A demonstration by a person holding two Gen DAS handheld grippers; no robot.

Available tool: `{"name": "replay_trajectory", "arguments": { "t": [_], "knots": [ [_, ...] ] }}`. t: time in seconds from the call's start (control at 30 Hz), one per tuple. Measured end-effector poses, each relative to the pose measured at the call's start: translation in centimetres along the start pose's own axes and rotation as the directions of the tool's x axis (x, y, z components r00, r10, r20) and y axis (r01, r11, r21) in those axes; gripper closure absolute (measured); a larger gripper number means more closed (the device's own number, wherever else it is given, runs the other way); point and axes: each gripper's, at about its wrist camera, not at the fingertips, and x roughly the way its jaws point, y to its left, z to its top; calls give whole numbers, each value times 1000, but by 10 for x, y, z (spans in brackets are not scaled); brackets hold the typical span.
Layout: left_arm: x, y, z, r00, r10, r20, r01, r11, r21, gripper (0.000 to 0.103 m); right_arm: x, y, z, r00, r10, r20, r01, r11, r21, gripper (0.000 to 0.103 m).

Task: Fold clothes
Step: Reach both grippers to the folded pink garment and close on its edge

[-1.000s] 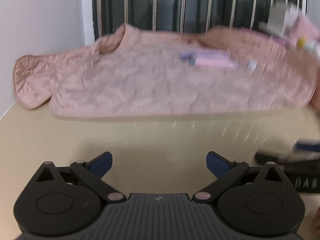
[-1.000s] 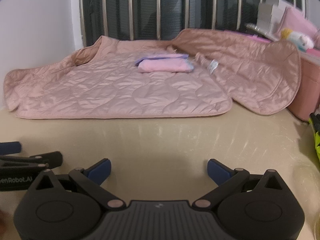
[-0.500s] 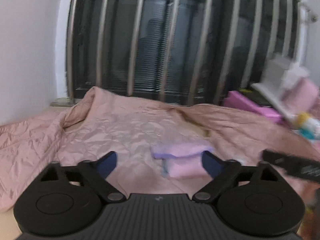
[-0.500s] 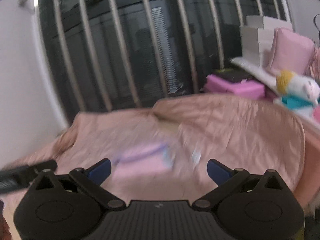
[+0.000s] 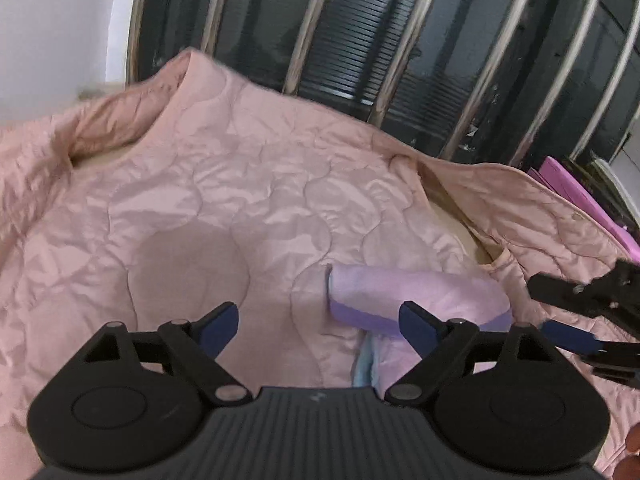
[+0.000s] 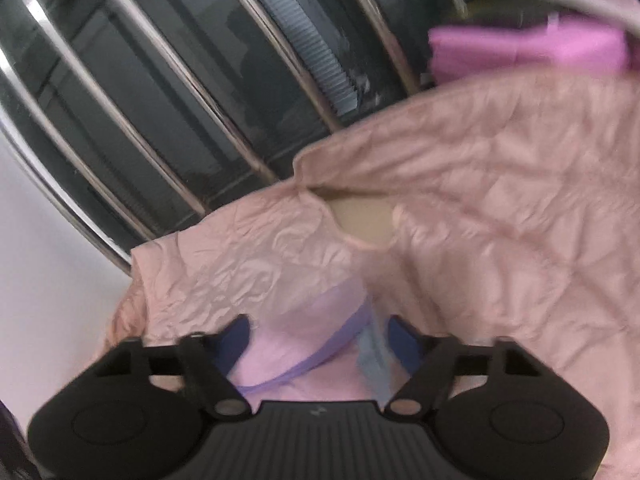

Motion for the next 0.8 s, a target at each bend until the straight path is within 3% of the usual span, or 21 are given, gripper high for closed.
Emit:
{"name": "replay_trajectory", "arguments": {
  "t": [0.07,0.23,0.33,0.4,0.43,0.53,0.57,0.63,0.7,0.77,0.8],
  "knots": [
    [2,4,6,1000,-28,1,28,999,-28,14,10,-3,2,999,0,-41,1,1000,31,79],
    [10,5,12,999,-32,-6,32,998,-57,9,23,-8,-2,999,-13,-35,15,999,44,78],
    [19,6,8,999,-29,-35,27,998,-59,7,30,-11,-4,999,-20,-30,22,998,54,62],
    [26,10,5,998,-48,-48,43,994,-104,6,35,-14,-6,1000,-15,-27,17,997,70,38],
    [29,12,4,996,-66,-54,59,990,-125,6,36,-16,-7,1000,-6,-18,8,997,80,38],
    [29,10,1,995,-94,-21,90,986,-139,7,38,-21,-10,1000,17,19,-18,995,102,72],
    [29,10,-1,993,-120,-10,118,981,-156,11,36,-19,-10,999,17,35,-20,995,96,85],
    [29,11,-3,985,-172,12,171,967,-188,32,32,-15,-10,998,12,66,-16,998,67,91],
    [34,9,-7,973,-232,-1,227,950,-213,84,29,-9,-9,996,10,88,-13,999,39,96],
    [39,9,-11,957,-291,-4,281,930,-238,91,25,-6,-8,994,19,104,-22,999,29,97],
    [36,8,-11,957,-290,9,285,930,-231,95,22,-5,-8,993,25,114,-29,999,27,97]
  ]
}}
